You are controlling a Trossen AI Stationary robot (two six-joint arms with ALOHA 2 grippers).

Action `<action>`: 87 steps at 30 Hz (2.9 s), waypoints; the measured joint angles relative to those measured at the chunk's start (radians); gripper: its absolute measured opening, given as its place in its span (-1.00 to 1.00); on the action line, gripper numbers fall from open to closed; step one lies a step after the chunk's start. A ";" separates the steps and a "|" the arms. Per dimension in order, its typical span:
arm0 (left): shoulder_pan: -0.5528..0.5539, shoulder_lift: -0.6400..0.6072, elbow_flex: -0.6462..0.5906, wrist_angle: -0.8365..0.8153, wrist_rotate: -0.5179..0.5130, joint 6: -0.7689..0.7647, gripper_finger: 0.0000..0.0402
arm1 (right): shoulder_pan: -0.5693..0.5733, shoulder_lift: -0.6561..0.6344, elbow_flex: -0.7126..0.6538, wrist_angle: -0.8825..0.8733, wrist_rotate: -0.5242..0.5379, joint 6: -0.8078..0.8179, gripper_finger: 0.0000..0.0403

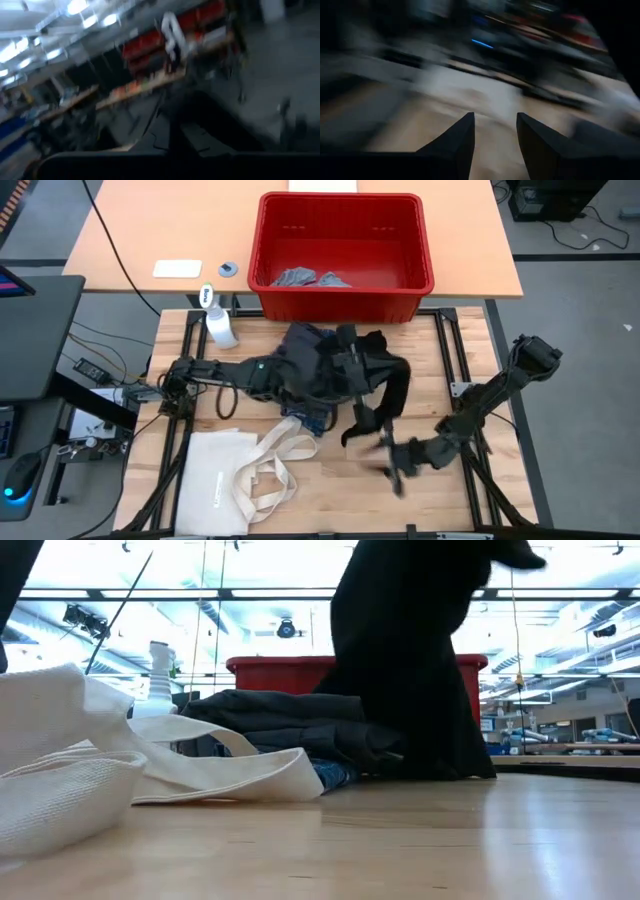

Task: Fold Laundry from Bin
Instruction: Fold the black shirt

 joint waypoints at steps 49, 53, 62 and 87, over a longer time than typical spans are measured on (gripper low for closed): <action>0.252 -0.120 -0.788 -0.302 0.166 -0.230 0.27 | 0.081 -0.265 -0.007 0.085 0.943 -0.513 -0.24; 0.385 -0.101 -0.909 -0.259 0.225 -0.290 0.18 | 0.092 -0.262 -0.007 0.078 0.945 -0.479 -0.24; 0.548 -0.117 -1.072 -0.325 0.242 -0.525 -0.03 | 0.096 -0.255 -0.007 0.077 0.931 -0.475 -0.24; 0.482 -0.668 -1.484 -0.538 0.096 -0.615 -0.10 | 0.109 -0.255 -0.007 0.072 0.885 -0.480 -0.24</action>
